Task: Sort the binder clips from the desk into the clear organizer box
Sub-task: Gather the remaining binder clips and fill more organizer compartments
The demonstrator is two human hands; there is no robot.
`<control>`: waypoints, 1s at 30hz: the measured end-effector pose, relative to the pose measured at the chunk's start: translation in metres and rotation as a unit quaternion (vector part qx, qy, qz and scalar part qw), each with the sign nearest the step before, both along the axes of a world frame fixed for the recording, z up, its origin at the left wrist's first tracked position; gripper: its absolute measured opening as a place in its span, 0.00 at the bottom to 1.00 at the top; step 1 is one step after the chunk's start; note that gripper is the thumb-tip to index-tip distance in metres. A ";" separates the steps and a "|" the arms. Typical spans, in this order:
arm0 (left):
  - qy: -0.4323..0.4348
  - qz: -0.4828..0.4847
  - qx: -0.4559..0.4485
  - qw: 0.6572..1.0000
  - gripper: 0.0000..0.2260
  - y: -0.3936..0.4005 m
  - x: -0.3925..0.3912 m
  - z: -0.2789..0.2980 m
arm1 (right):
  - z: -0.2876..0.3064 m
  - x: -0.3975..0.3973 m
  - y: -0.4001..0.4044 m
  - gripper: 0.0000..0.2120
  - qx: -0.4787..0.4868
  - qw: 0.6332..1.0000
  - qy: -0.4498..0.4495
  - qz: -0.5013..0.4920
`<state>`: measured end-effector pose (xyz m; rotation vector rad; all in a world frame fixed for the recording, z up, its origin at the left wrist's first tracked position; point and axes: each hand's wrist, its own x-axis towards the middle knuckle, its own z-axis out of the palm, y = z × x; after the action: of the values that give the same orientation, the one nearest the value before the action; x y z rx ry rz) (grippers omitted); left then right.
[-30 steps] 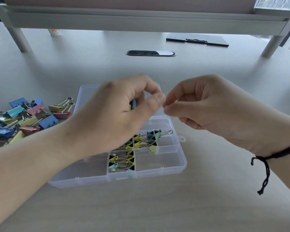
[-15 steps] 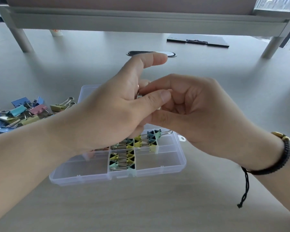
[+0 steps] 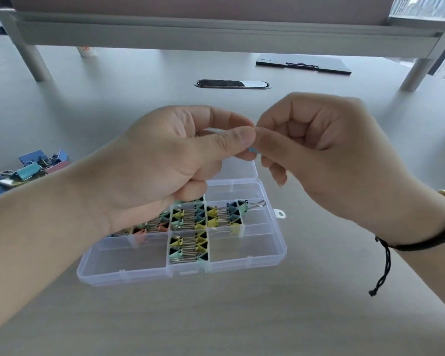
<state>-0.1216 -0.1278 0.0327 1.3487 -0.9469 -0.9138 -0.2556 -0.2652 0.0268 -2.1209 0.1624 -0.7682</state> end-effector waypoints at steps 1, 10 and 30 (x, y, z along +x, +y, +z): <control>-0.013 0.009 -0.002 1.000 0.14 0.000 0.000 -0.001 | 0.001 0.000 -0.001 0.06 0.029 1.000 -0.005 0.006; -0.339 0.139 -0.008 0.930 0.04 0.000 -0.003 -0.004 | 0.007 -0.003 -0.004 0.03 0.065 0.992 0.103 0.021; -0.454 0.045 0.000 0.890 0.09 0.004 -0.017 -0.010 | 0.019 -0.013 -0.010 0.06 -0.081 0.970 0.228 0.025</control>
<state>-0.1390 -0.1234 0.0226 1.8371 -1.5572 -0.1532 -0.2681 -0.2757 0.0463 -2.4218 0.2972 -0.2572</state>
